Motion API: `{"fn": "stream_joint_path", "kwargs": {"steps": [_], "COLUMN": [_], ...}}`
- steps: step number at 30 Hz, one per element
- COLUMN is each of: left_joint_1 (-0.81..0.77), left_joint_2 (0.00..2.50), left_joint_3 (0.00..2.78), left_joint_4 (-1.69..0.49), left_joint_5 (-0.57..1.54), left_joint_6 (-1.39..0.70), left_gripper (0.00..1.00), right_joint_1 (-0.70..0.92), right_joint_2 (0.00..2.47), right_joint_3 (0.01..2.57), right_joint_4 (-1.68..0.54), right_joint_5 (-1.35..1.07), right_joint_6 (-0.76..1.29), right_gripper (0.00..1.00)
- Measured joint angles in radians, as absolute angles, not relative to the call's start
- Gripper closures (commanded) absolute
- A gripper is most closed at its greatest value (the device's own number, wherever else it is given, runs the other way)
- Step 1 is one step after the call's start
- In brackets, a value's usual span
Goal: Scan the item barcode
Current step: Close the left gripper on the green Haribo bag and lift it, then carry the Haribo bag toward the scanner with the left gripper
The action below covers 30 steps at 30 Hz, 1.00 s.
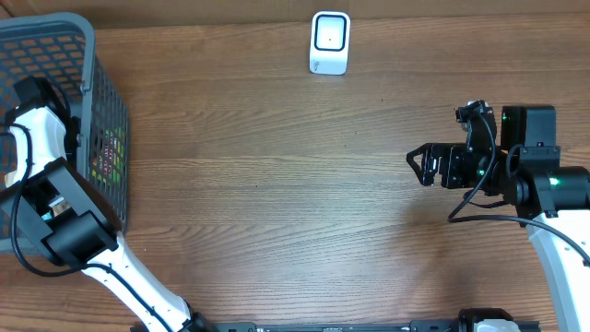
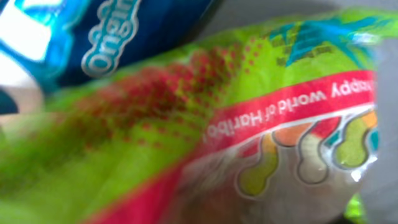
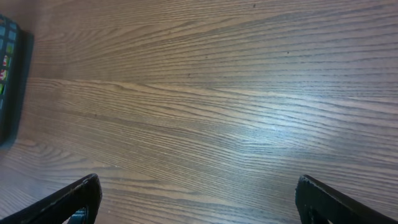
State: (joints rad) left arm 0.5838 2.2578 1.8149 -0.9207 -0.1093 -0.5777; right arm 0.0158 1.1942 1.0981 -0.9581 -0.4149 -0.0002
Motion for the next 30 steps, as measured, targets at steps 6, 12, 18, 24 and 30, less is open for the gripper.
{"fn": "stream_joint_path", "kwargs": {"steps": [6,12,18,24,30], "left_joint_1": [0.584,0.585,0.585,0.585,0.559], "left_joint_2": [2.247,2.229,2.113,1.799,1.521], "left_joint_3": [1.829,1.842,1.843,1.887,1.917], "left_joint_4": [-0.933,-0.995,-1.034,-1.047,-1.055], "left_joint_5": [-0.097,-0.073,-0.058,-0.036,0.008], "left_joint_6": [-0.56,-0.51,-0.442,-0.36,-0.235], "left_gripper": [0.96,0.96,0.96,0.96,0.96], "right_joint_1": [0.016,0.016,0.016,0.016,0.016], "right_joint_2": [1.194,1.194,1.194,1.194,1.194], "right_joint_3": [1.098,1.098,1.098,1.098,1.098], "right_joint_4": [-0.958,-0.958,-0.958,-0.958,-0.958], "right_joint_5": [-0.415,-0.415,-0.415,-0.414,-0.415], "right_joint_6": [0.0,0.0,0.0,0.0,0.001], "right_gripper": [0.0,0.0,0.0,0.0,0.0]}}
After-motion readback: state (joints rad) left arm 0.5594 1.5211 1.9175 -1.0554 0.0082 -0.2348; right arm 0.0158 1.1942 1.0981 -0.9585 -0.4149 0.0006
